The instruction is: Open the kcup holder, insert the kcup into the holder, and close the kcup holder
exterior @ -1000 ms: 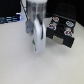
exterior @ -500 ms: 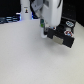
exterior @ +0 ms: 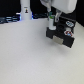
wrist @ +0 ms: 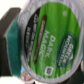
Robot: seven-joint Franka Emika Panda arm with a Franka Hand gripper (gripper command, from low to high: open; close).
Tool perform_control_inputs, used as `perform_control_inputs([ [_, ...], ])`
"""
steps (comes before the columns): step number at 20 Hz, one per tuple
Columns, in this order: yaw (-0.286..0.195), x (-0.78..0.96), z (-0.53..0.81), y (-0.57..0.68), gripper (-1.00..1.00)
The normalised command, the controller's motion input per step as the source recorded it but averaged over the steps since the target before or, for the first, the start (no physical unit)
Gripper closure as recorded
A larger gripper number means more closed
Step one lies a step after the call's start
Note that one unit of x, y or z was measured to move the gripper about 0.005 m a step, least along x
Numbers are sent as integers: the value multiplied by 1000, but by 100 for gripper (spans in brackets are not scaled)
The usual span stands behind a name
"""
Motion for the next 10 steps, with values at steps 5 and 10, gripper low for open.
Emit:
perform_control_inputs([
  [5, 30, 78, 145, 650, 100],
  [10, 58, 39, 36, 600, 100],
])
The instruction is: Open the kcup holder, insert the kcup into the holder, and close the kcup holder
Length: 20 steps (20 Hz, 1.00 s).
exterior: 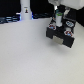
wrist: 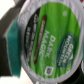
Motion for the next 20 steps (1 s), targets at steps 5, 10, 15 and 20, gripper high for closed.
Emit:
perform_control_inputs([
  [5, 102, -2, -16, 476, 100],
  [10, 76, -20, -146, 205, 100],
  [15, 20, 0, -175, 49, 100],
  [20, 5, -25, -177, 17, 100],
])
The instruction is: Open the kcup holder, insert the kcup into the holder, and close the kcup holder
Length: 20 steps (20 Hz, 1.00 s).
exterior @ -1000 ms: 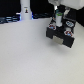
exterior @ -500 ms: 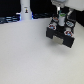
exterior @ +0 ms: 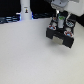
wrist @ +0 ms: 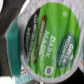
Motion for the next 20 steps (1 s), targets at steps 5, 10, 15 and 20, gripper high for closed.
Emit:
perform_control_inputs([
  [5, 10, 4, -163, 15, 100],
  [10, 8, 16, -187, 18, 100],
  [15, 0, -31, 249, 0, 100],
  [20, -30, 147, 347, 78, 100],
])
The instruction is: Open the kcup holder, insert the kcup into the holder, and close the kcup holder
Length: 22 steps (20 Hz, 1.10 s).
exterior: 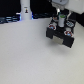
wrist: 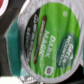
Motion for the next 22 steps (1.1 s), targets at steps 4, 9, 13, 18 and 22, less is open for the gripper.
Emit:
perform_control_inputs([
  [4, -1, 45, -142, 14, 100],
  [9, -6, 3, -194, 24, 100],
  [13, 9, -2, -187, 55, 100],
  [18, -1, 156, 315, 259, 100],
  [22, 1, 149, 320, 286, 100],
])
